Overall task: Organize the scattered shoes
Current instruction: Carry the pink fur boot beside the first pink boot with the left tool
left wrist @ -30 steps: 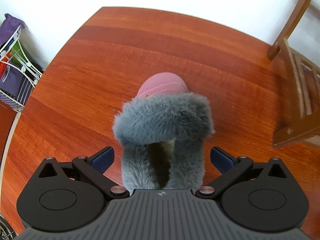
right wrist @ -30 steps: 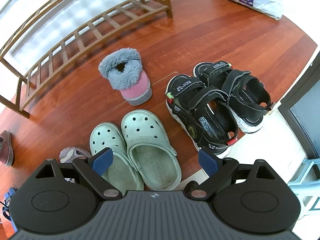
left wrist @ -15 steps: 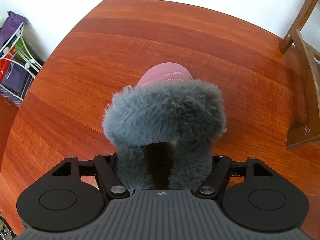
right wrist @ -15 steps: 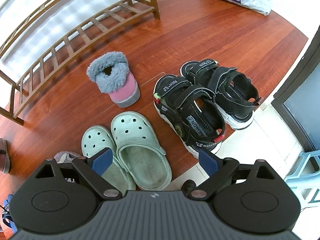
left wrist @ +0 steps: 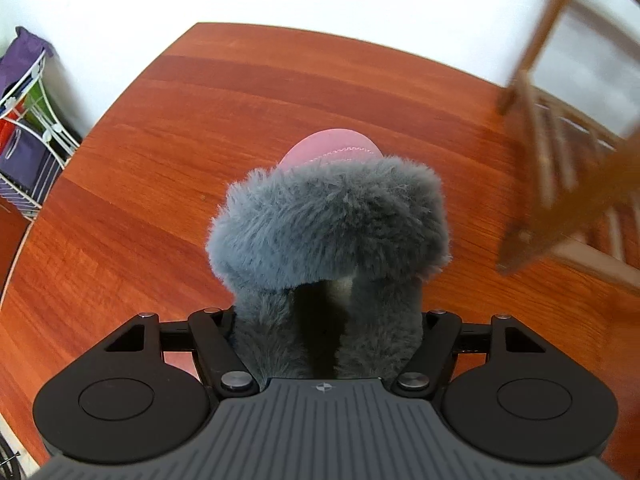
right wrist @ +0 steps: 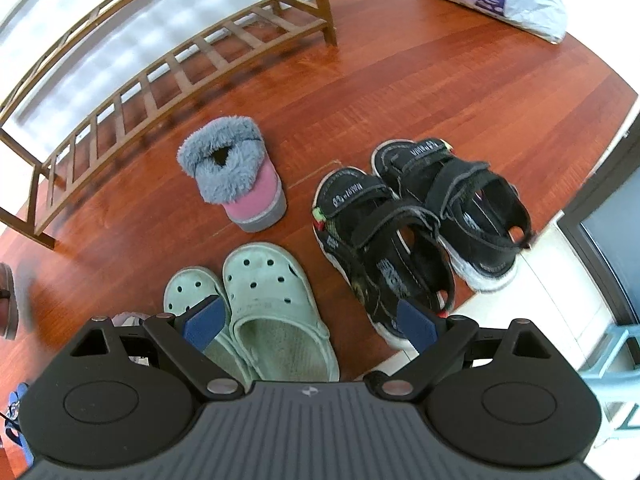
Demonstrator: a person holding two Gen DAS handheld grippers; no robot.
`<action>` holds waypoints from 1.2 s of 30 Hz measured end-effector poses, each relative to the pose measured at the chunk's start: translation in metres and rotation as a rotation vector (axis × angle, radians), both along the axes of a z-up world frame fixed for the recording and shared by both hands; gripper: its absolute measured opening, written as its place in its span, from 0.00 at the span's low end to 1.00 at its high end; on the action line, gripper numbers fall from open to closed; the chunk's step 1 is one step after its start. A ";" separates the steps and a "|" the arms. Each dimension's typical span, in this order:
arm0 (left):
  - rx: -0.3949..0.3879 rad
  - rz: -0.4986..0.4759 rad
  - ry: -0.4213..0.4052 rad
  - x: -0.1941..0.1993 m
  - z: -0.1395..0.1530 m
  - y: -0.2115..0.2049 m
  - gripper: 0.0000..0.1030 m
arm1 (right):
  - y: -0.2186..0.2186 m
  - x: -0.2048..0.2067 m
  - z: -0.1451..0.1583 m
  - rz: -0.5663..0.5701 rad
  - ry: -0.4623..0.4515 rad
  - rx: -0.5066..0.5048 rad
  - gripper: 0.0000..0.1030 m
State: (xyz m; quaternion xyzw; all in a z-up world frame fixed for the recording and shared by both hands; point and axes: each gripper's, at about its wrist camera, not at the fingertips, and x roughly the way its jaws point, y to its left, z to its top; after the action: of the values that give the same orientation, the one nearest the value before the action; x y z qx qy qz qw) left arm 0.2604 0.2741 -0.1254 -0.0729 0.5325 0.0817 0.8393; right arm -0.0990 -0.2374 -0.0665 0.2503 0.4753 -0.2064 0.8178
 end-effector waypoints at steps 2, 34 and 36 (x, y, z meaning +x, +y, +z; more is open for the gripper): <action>-0.007 -0.008 -0.006 -0.011 0.006 -0.012 0.68 | -0.008 0.004 0.001 0.024 -0.008 0.007 0.93; -0.110 -0.241 -0.007 -0.111 0.020 -0.322 0.68 | -0.191 -0.012 0.002 0.136 -0.072 0.011 0.93; -0.104 -0.261 0.003 -0.109 0.014 -0.338 0.68 | -0.199 -0.017 0.001 0.124 -0.072 0.014 0.93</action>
State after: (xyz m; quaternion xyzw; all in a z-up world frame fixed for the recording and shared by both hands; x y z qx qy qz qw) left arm 0.1517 -0.0640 -0.1112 -0.0463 0.5424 -0.0556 0.8370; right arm -0.1162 -0.4361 -0.0651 0.2334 0.4618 -0.1431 0.8437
